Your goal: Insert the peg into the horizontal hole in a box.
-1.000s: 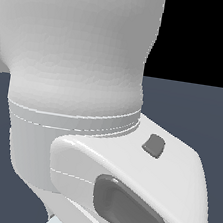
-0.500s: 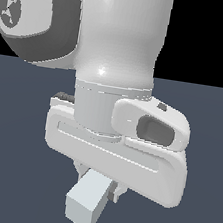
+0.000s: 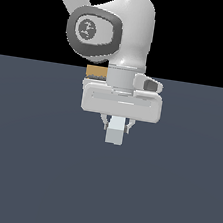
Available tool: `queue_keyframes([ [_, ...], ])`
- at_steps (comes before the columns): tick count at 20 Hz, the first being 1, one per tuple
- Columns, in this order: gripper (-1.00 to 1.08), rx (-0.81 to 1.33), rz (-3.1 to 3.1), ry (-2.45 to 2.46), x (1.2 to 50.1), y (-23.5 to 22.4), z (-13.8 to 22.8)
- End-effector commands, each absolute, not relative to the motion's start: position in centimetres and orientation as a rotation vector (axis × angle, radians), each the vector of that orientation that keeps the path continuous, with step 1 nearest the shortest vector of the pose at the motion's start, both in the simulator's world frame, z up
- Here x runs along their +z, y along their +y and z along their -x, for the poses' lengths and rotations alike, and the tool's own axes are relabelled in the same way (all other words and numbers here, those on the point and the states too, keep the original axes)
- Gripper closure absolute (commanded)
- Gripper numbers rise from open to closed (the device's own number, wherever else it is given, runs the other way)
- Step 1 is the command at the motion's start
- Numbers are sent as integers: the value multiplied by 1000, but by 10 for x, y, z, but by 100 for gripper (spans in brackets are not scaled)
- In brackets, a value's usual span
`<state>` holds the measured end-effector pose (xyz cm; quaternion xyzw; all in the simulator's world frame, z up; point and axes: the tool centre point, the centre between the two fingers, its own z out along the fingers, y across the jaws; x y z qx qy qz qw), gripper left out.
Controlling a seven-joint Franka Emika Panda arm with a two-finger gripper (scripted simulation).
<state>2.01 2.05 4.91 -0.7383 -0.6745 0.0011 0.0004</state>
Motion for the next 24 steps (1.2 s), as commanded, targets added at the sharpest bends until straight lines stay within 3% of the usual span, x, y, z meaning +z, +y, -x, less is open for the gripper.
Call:
queue_keyframes([
  [1,108,1,2244,-2201,56,58,-19],
  [9,108,0,2102,-2336,64,123,-7],
  [24,108,2,2089,-2345,65,129,-5],
])
